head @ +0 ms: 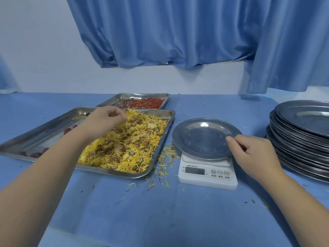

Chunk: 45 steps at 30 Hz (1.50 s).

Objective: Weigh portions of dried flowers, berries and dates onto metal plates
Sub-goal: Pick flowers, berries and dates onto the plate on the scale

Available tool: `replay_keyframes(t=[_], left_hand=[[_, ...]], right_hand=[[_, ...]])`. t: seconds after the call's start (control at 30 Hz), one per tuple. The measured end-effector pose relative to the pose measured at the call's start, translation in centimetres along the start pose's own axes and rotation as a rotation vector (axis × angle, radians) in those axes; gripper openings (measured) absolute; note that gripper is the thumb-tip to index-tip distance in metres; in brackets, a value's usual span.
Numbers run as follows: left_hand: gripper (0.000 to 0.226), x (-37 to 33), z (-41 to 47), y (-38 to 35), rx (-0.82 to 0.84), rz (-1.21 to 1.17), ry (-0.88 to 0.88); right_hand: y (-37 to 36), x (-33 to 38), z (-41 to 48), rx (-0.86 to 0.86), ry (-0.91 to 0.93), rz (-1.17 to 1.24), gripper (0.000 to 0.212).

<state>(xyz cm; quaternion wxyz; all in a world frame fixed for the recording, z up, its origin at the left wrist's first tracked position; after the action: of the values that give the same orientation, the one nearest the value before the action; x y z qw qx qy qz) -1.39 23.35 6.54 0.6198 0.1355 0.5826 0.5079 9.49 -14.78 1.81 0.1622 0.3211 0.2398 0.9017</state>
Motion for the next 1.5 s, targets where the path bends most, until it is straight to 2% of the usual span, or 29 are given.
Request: replay_keyframes(t=[0.13, 0.2, 0.47, 0.6, 0.7, 0.8, 0.93, 1.03, 1.13, 1.23, 1.37, 1.5], left_hand=[[0.009, -0.9, 0.0, -1.4, 0.057, -0.189, 0.067], [0.011, -2.6, -0.1, -2.9, 0.109, -0.218, 0.038], [0.008, -13.0, 1.0, -13.4, 0.279, -0.032, -0.279], [0.015, -15.1, 1.6, -16.4, 0.325, 0.185, -0.408], [0.027, -14.7, 1.6, -16.4, 0.348, 0.267, -0.447], [0.033, -14.2, 1.4, -14.4, 0.287, 0.321, -0.504], [0.027, -12.6, 0.9, -10.7, 0.237, 0.359, -0.555], [0.021, -9.4, 0.9, -7.7, 0.203, 0.394, -0.506], [0.020, -5.3, 1.5, -4.6, 0.166, 0.415, -0.393], [0.018, -0.6, 2.8, -0.8, 0.070, 0.374, -0.251], [0.018, 6.7, 4.4, 3.9, -0.060, 0.401, -0.031], [0.024, 14.4, 4.8, 5.6, 0.059, 0.559, 0.150]], right_hand=[[-0.1, 0.2, 0.2, 0.006, 0.001, 0.012, 0.047], [0.0, 0.2, 0.3, -0.002, 0.006, 0.016, 0.047], [0.2, -0.4, 0.4, -0.011, -0.019, 0.024, 0.048], [0.8, -0.4, 0.4, -0.033, -0.008, 0.011, 0.049], [1.1, -0.1, 0.4, -0.033, -0.006, 0.014, 0.049], [0.9, 1.7, 0.0, -0.035, 0.099, 0.030, 0.051], [0.0, 5.4, -1.0, -0.028, 0.282, 0.043, 0.041], [-1.8, 7.9, -0.5, -0.019, 0.337, 0.025, 0.041], [-5.1, 10.5, 1.1, 0.025, 0.266, 0.097, 0.032], [-8.6, 12.5, 1.5, 0.046, 0.185, 0.147, 0.018], [-11.1, 12.9, 0.5, 0.072, 0.202, 0.099, 0.021], [-11.5, 11.5, 0.1, 0.083, 0.121, 0.108, 0.018]])
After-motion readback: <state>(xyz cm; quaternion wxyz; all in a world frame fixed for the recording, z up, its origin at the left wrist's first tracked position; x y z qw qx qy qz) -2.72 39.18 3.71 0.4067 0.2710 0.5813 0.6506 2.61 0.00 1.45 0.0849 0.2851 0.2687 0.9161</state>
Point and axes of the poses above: each hand's wrist, its own z-axis towards the middle knuckle, its own y-axis out of the back of the hand, x = y × z, the point moved 6 cm from there along z, towards the middle knuckle, and after that the axes turned 9 degrees about z, right-handed, at the moved point
